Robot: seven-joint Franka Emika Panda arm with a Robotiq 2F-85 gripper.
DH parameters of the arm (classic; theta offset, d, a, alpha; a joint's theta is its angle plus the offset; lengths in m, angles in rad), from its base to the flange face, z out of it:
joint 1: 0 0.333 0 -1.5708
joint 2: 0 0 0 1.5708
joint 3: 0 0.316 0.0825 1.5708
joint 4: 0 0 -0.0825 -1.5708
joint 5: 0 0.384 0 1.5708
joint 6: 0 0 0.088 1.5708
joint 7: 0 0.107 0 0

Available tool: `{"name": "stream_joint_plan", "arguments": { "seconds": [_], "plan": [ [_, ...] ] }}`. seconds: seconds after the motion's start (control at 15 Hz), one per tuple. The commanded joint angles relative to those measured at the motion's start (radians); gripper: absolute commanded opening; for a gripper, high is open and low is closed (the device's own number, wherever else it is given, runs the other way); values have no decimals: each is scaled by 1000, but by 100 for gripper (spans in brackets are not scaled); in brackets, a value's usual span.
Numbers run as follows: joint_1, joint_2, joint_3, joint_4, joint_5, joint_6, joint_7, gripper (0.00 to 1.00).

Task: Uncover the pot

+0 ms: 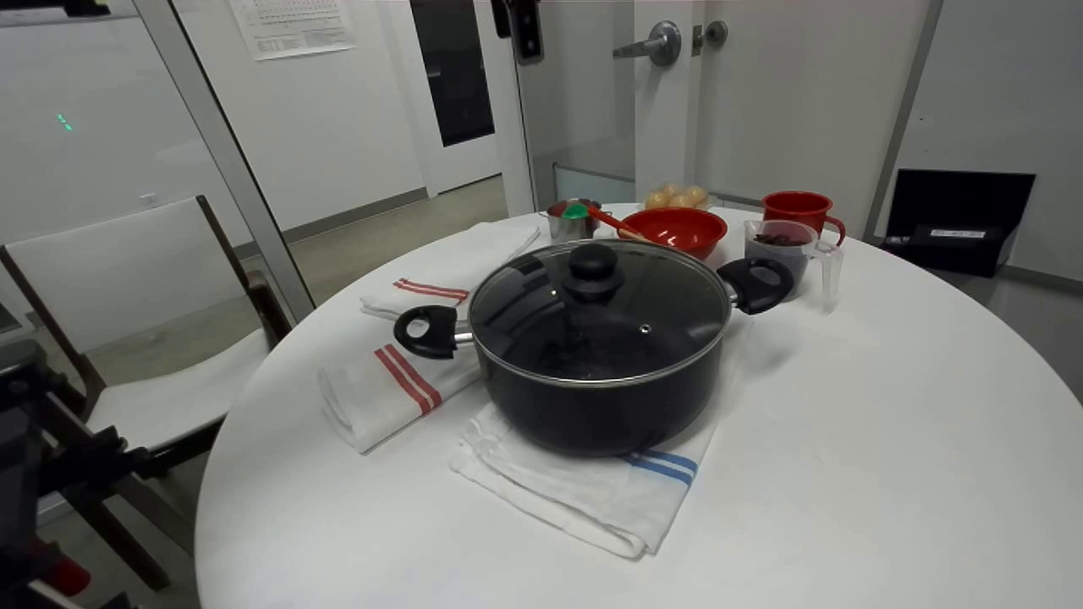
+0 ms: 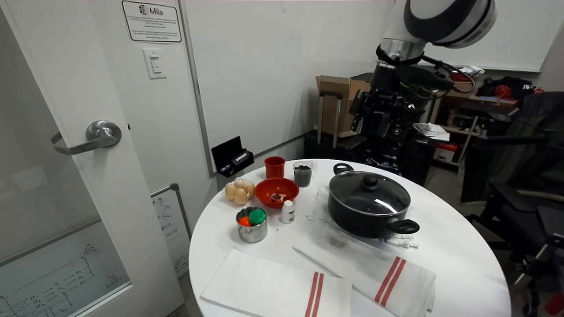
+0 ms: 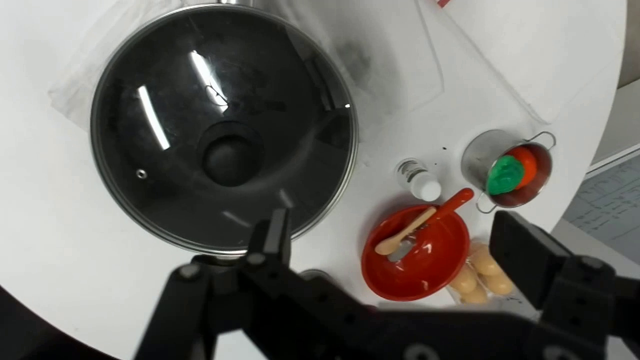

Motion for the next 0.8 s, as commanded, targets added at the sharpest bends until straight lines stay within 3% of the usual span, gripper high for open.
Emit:
{"name": "stream_joint_plan", "arguments": {
  "seconds": [0.0,0.73],
  "plan": [
    [-14,64,-24,40,-6,-2,84,100],
    [-38,216,-69,95,-1,-44,202,100]
  ]
}}
